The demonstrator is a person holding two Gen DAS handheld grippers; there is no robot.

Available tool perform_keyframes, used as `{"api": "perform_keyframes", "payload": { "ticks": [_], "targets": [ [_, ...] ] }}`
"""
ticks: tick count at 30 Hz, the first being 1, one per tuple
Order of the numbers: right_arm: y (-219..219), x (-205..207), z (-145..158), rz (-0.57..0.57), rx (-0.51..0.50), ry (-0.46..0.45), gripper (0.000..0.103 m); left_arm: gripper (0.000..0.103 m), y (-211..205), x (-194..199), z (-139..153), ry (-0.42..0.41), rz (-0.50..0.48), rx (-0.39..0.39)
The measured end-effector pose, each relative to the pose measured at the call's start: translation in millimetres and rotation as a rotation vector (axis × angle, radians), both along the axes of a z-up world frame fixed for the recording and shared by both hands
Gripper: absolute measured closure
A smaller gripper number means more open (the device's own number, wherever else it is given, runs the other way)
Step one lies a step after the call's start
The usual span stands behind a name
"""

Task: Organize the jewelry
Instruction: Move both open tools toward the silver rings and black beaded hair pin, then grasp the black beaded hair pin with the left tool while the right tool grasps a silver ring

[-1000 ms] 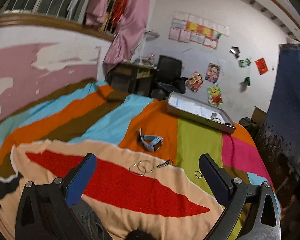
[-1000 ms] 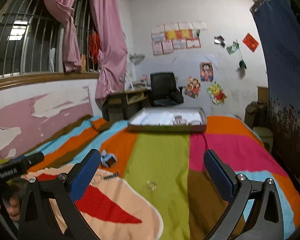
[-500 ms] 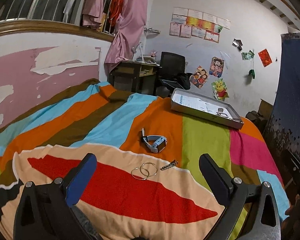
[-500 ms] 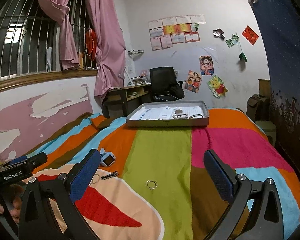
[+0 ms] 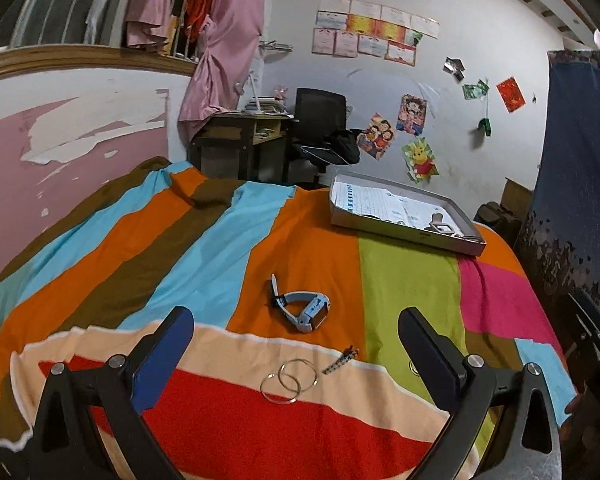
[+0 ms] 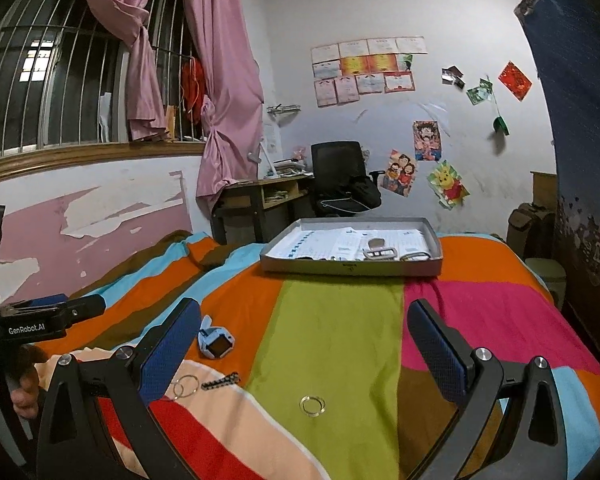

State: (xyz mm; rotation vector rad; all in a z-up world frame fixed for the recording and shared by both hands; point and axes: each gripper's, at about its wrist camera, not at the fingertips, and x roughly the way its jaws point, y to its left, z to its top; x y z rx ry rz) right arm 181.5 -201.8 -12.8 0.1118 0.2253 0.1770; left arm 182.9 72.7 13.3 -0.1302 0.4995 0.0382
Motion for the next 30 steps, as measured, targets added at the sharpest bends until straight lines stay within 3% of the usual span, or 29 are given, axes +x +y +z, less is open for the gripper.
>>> {"api": "perform_keyframes", "payload": {
  "ticks": [10,16,22,24,26,30],
  "targets": [
    [5,49,-12,0.013,-0.077,0.024,0.002,0.0,-2,57,-23,0.09,-0.077,0.005],
    [-4,91,-48,0.079,-0.117,0.21,0.002,0.0,-17,92,-60,0.239,-0.193,0.005],
    [-1,110,-96,0.133,-0.132,0.395,0.002,0.0,-38,111,-93,0.343,-0.315,0.102],
    [3,112,-109,0.159,-0.147,0.43,0.003,0.006,-41,112,-97,0.352,-0.342,0.105],
    [7,114,-119,0.187,-0.15,0.458,0.008,0.019,-44,114,-100,0.37,-0.365,0.101],
    [14,123,-137,0.226,-0.135,0.513,0.025,0.035,-48,120,-109,0.405,-0.41,0.087]
  ]
}}
